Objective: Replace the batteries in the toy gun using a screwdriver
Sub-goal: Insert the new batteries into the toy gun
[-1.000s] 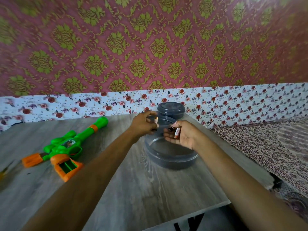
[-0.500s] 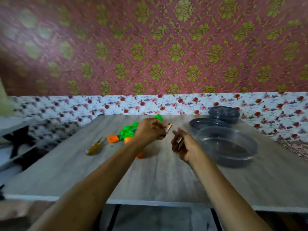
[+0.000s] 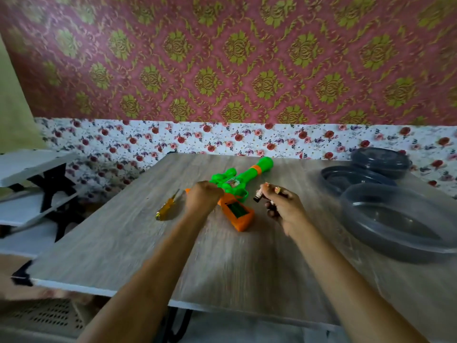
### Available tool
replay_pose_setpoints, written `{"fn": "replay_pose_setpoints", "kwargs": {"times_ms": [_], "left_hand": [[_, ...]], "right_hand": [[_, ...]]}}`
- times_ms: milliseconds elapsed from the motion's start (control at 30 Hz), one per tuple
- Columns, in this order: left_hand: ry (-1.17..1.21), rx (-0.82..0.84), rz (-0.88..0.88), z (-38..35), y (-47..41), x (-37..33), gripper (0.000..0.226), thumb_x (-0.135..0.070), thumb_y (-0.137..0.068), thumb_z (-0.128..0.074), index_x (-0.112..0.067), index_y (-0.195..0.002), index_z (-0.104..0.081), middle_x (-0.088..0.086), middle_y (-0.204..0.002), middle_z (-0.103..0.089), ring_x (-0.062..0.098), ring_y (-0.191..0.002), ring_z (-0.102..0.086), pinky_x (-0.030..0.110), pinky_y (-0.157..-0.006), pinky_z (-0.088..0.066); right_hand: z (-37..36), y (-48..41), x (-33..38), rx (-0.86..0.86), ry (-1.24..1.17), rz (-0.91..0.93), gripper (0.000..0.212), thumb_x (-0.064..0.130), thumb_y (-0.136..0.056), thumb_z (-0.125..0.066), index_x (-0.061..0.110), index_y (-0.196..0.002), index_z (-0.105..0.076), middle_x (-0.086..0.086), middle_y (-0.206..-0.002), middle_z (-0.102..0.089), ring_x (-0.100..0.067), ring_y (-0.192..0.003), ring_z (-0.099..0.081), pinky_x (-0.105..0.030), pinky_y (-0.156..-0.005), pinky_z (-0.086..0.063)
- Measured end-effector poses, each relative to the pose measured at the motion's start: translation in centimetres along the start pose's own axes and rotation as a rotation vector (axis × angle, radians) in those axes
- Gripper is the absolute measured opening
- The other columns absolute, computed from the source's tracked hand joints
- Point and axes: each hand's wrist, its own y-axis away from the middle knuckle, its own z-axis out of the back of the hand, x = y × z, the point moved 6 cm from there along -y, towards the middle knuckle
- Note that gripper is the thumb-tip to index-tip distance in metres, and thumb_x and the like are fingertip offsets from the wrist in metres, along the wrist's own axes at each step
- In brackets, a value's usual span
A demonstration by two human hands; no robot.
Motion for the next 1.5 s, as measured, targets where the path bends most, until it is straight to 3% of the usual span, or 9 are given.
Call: {"fn": "replay_pose_setpoints", "kwargs": {"times_ms": [167, 300, 500, 700, 800, 1033, 1100, 1300, 1500], "left_hand": [[-0.214, 0.143, 0.079, -1.1, -1.4, 2.4, 0.045, -0.045, -0.074, -0.072, -0.01, -0.101, -0.067, 0.014, -0.091, -0.069, 0.029, -0.085, -0.067, 0.038, -0.075, -0.056], [-0.066, 0.184, 0.03, -3.3, -1.9, 0.6, 0.04, -0.017, -0.079, -0.075, -0.005, -0.116, -0.063, 0.004, -0.113, -0.064, 0.019, -0.106, -0.06, 0.033, -0.09, -0.05], [0.468, 0.048, 0.219, -5.1, -0.8, 0.8, 0.014, 0.006, -0.076, -0.07, -0.002, -0.074, -0.059, 0.02, -0.081, -0.063, 0.005, -0.038, -0.057, 0.015, -0.035, -0.044], [0.735, 0.112, 0.214, -5.8, -1.0, 0.3, 0.03, -0.001, -0.084, -0.063, -0.006, -0.111, -0.051, 0.013, -0.08, -0.061, 0.023, -0.056, -0.061, 0.031, -0.046, -0.055], [0.696, 0.186, 0.156, -6.1, -0.7, 0.1, 0.027, -0.016, -0.09, -0.06, -0.014, -0.114, -0.048, 0.009, -0.085, -0.061, 0.016, -0.054, -0.064, 0.029, -0.046, -0.054], [0.651, 0.228, 0.053, -6.6, -0.7, -0.1, 0.008, -0.032, -0.094, -0.054, -0.033, -0.101, -0.056, 0.005, -0.105, -0.064, 0.024, -0.094, -0.065, 0.037, -0.07, -0.056], [0.638, 0.221, 0.034, -6.6, -0.8, 0.1, 0.018, -0.035, -0.093, -0.055, -0.031, -0.11, -0.057, 0.006, -0.112, -0.064, 0.025, -0.099, -0.065, 0.038, -0.074, -0.057], [0.669, 0.194, 0.027, -6.4, -0.6, 0.2, 0.037, -0.035, -0.091, -0.058, -0.024, -0.126, -0.053, 0.005, -0.115, -0.065, 0.021, -0.098, -0.067, 0.039, -0.076, -0.057], [0.762, 0.226, 0.035, -7.6, -0.2, 0.0, 0.027, -0.029, -0.092, -0.058, -0.014, -0.114, -0.058, 0.017, -0.104, -0.064, 0.031, -0.088, -0.064, 0.037, -0.067, -0.055]], "right_hand": [[-0.9, -0.4, -1.5, 0.055, 0.22, 0.116, 0.014, 0.023, -0.086, -0.064, 0.017, -0.075, -0.067, 0.004, -0.059, -0.063, -0.001, -0.043, -0.05, -0.012, -0.039, -0.035], [-1.1, -0.9, -1.4, 0.112, 0.274, 0.158, 0.013, 0.022, -0.087, -0.063, 0.011, -0.083, -0.07, -0.001, -0.064, -0.063, 0.001, -0.041, -0.047, -0.012, -0.04, -0.034], [-1.1, -1.0, -1.4, 0.119, 0.2, 0.138, 0.009, 0.018, -0.087, -0.063, 0.019, -0.079, -0.065, -0.001, -0.067, -0.062, -0.003, -0.047, -0.049, -0.011, -0.038, -0.034], [-1.1, -1.1, -1.3, 0.135, 0.167, 0.118, 0.011, 0.018, -0.087, -0.063, 0.024, -0.078, -0.062, 0.005, -0.069, -0.063, 0.002, -0.037, -0.049, -0.012, -0.037, -0.032], [-1.0, -1.3, -1.3, 0.136, 0.161, 0.143, 0.013, 0.017, -0.087, -0.064, 0.026, -0.078, -0.063, 0.005, -0.07, -0.063, 0.002, -0.039, -0.049, -0.013, -0.037, -0.033], [-0.5, -1.4, -1.1, 0.111, 0.17, 0.197, 0.011, 0.016, -0.085, -0.066, 0.027, -0.085, -0.063, 0.007, -0.069, -0.062, 0.002, -0.041, -0.048, -0.012, -0.04, -0.035], [-0.6, -1.3, -0.9, 0.122, 0.16, 0.217, 0.008, 0.014, -0.085, -0.065, 0.021, -0.089, -0.066, 0.007, -0.069, -0.062, 0.002, -0.04, -0.048, -0.01, -0.04, -0.035], [-0.7, -0.9, 0.0, 0.086, 0.223, 0.366, 0.029, 0.016, -0.083, -0.067, 0.024, -0.11, -0.062, 0.005, -0.081, -0.061, -0.001, -0.049, -0.05, -0.011, -0.045, -0.04], [-1.2, -0.5, 0.5, 0.032, 0.332, 0.61, 0.018, 0.013, -0.081, -0.069, 0.02, -0.098, -0.067, -0.001, -0.087, -0.068, 0.002, -0.059, -0.056, -0.016, -0.054, -0.045]]}}
